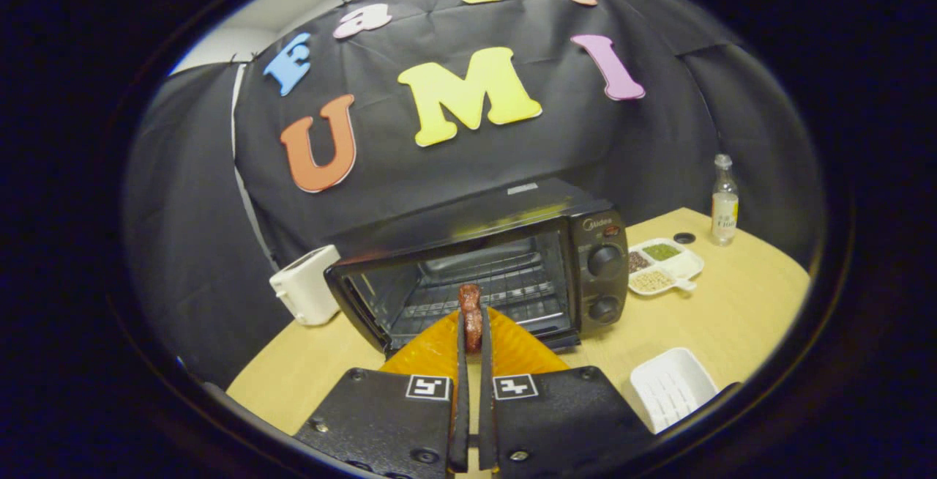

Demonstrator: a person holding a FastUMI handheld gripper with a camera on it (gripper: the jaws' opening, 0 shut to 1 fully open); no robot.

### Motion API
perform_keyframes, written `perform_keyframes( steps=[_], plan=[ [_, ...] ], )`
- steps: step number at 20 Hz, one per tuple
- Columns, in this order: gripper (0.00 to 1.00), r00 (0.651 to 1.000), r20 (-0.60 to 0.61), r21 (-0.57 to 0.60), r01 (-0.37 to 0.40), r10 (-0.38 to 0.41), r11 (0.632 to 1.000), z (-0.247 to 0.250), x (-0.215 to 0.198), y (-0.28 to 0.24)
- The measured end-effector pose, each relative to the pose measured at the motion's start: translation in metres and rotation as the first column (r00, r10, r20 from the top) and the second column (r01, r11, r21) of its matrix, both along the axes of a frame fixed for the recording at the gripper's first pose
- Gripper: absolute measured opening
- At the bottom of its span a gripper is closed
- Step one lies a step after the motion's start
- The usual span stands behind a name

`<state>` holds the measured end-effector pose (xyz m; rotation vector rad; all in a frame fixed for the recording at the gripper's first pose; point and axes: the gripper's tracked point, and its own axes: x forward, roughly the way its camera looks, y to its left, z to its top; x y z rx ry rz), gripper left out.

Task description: Open the toaster oven, put the food inside, and close the toaster oven door.

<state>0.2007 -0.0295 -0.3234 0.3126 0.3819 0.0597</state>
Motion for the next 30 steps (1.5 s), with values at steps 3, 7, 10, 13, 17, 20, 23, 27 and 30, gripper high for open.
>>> perform_keyframes(
  steps=[3, 7, 10, 13, 17, 20, 23, 27, 30],
  plan=[
    [0.08, 1.0, 0.015, 0.097, 0.02, -0.022, 0.995, -0.011, 0.025, 0.015],
    [0.09, 0.995, 0.033, 0.237, 0.088, -0.098, 0.967, -0.026, 0.06, 0.018],
    [0.09, 0.99, 0.007, 0.388, 0.13, -0.144, 0.912, -0.034, 0.078, 0.017],
    [0.11, 0.987, 0.003, 0.419, 0.147, -0.164, 0.896, -0.048, 0.101, 0.009],
    [0.14, 0.986, 0.02, 0.365, 0.149, -0.167, 0.919, -0.058, 0.112, 0.004],
    [0.16, 0.985, 0.015, 0.357, 0.157, -0.173, 0.921, -0.06, 0.113, 0.0],
    [0.21, 0.983, 0.013, 0.329, 0.17, -0.184, 0.929, -0.062, 0.112, -0.005],
    [0.56, 0.979, 0.044, 0.272, 0.182, -0.201, 0.945, -0.059, 0.107, -0.011],
    [0.73, 0.974, 0.146, 0.198, 0.145, -0.176, 0.969, -0.037, 0.093, -0.008]
  ],
)
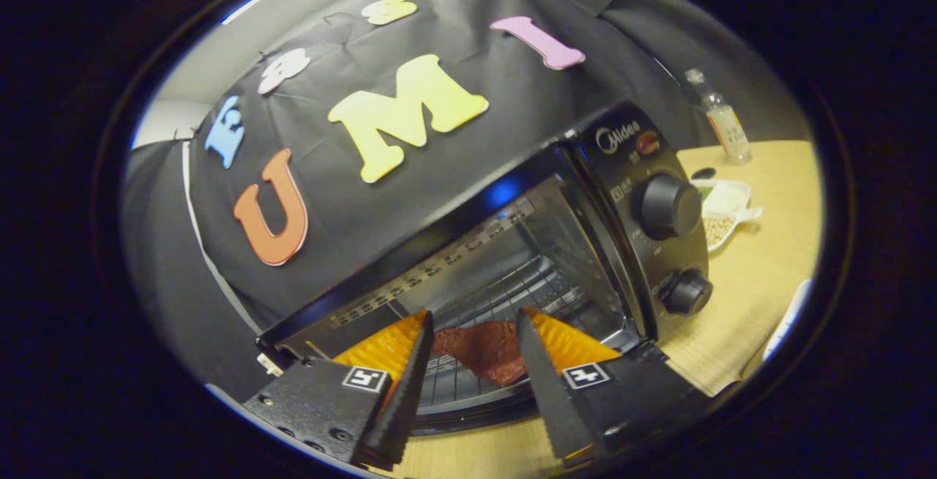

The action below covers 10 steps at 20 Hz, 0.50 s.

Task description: Open the toaster oven, put the food inside, and close the toaster oven door.

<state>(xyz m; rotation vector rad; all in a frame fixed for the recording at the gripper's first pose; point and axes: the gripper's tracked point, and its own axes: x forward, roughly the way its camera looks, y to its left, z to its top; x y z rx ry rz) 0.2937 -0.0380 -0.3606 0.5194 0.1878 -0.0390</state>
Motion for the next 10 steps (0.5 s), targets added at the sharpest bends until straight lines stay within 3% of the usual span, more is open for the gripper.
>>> perform_keyframes(
  steps=[5, 10],
  plan=[
    [0.98, 0.998, 0.06, -0.123, 0.028, -0.02, 0.992, 0.023, -0.04, -0.006],
    [1.0, 0.997, 0.072, -0.258, 0.018, 0.001, 0.966, 0.042, -0.104, 0.002]
  ],
)
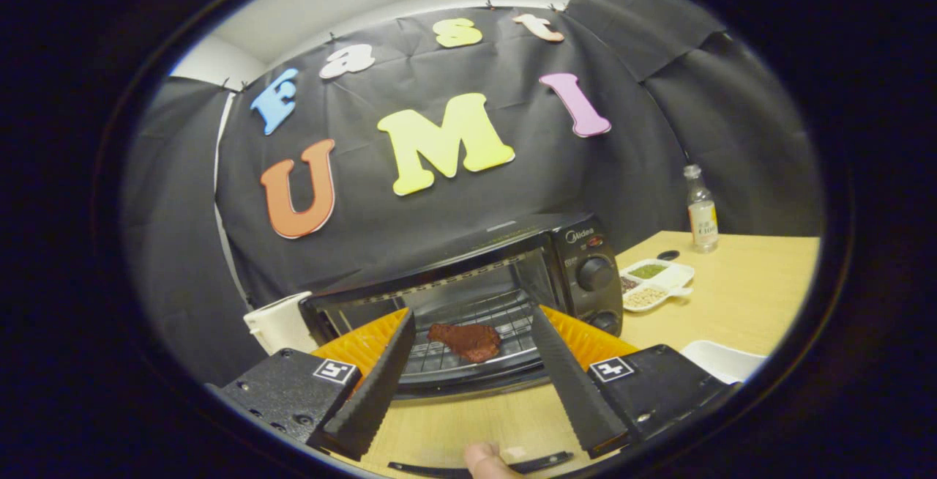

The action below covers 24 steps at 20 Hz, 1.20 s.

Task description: Open the toaster oven, put the food inside, and close the toaster oven door.

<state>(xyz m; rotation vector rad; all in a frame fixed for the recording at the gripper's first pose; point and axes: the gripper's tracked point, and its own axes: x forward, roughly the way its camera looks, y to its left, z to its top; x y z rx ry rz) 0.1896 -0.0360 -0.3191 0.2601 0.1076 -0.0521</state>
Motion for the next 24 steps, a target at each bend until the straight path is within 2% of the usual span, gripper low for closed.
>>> perform_keyframes(
  steps=[3, 5, 9, 12, 15, 17, 21, 23, 24],
  plan=[
    [1.0, 0.994, -0.106, -0.089, 0.008, -0.018, 0.996, -0.011, -0.048, -0.002],
    [1.0, 0.982, -0.186, -0.132, -0.013, -0.012, 0.991, -0.027, -0.075, 0.002],
    [1.0, 0.923, -0.384, -0.191, -0.121, 0.039, 0.974, -0.076, -0.106, 0.018],
    [1.0, 0.9, -0.433, -0.183, -0.143, 0.051, 0.973, -0.094, -0.113, 0.027],
    [1.0, 0.87, -0.491, -0.199, -0.146, 0.03, 0.969, -0.115, -0.117, 0.024],
    [1.0, 0.856, -0.514, -0.169, -0.155, 0.047, 0.973, -0.123, -0.115, 0.028],
    [1.0, 0.791, -0.611, -0.198, -0.153, 0.001, 0.968, -0.145, -0.119, 0.023],
    [1.0, 0.783, -0.622, -0.167, -0.152, 0.016, 0.974, -0.151, -0.117, 0.025],
    [1.0, 0.792, -0.609, -0.17, -0.158, 0.022, 0.973, -0.148, -0.112, 0.026]
  ],
)
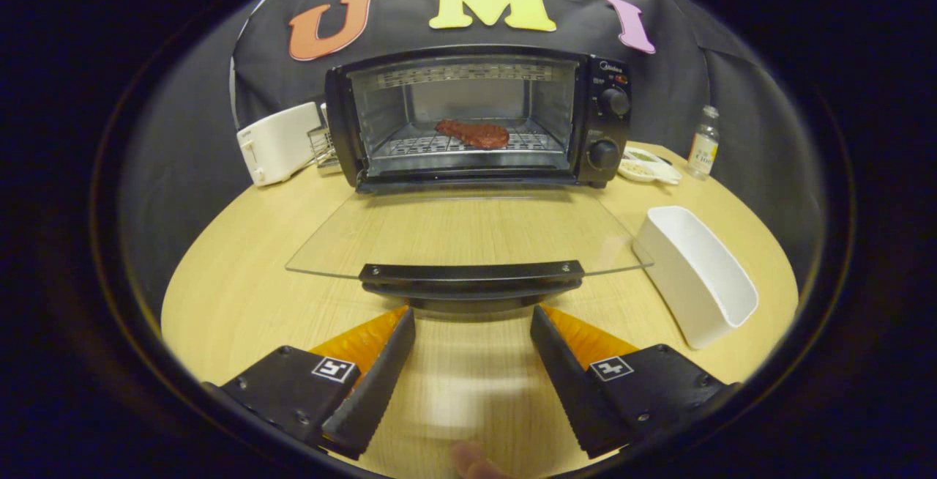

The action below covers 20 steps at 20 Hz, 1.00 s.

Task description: Open the toaster oven, put the food inside, and close the toaster oven door.

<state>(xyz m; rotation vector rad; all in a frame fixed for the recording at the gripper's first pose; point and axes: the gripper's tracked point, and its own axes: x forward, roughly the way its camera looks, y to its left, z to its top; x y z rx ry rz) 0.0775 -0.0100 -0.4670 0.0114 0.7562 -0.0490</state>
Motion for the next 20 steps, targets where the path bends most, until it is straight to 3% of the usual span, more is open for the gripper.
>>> perform_keyframes(
  steps=[20],
  plan=[
    [1.0, 0.997, 0.075, -0.042, 0.004, -0.001, 0.999, 0.022, 0.018, -0.002]
  ],
)
